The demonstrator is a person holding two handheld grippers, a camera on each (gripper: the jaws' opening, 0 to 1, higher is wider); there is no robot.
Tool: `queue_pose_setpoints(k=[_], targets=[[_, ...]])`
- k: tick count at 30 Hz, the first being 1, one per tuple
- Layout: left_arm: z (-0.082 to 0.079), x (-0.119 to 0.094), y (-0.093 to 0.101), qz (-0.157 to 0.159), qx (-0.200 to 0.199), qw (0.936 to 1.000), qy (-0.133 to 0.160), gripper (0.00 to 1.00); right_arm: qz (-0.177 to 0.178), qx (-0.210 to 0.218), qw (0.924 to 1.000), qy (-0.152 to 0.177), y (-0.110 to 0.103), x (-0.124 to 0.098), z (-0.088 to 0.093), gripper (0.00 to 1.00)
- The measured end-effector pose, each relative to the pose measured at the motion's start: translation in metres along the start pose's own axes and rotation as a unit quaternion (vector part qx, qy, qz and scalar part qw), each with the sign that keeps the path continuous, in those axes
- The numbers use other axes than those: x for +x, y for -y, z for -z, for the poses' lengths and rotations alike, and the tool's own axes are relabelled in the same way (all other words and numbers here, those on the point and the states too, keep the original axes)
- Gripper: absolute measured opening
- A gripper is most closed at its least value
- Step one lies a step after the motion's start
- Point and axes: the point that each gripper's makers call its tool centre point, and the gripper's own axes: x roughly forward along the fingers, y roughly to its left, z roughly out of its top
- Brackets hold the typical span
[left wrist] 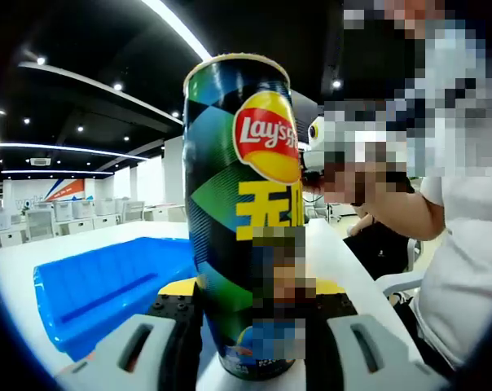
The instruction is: Open the lid of the chip container on the table, take out the chips, place them into the box in front of the container, and close the lid
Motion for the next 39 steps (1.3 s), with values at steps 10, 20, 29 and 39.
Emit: queue_pose_setpoints(k=[10, 20, 29, 39], targets=[[0.0, 0.0, -0.001, -0.001, 0.0, 1.0, -0.001, 0.48, 0.026, -0.012, 0.9978, -0.059, 0.032, -0.006, 0.083, 0.48], [0.001, 0.0, -0.002, -0.003, -0.001, 1.0, -0.002, 0.48, 0.014, -0.015, 0.9949, -0.099, 0.024, -0.007, 0.108, 0.48], [0.001, 0.0, -0.002, -0.004, -0.001, 1.0, -0.002, 0.48, 0.007, -0.016, 0.9939, -0.109, 0.021, -0.009, 0.114, 0.48], [0.001, 0.0, -0.002, -0.005, -0.001, 1.0, -0.001, 0.48, 0.008, -0.028, 0.9921, -0.122, 0.022, -0.011, 0.125, 0.48]])
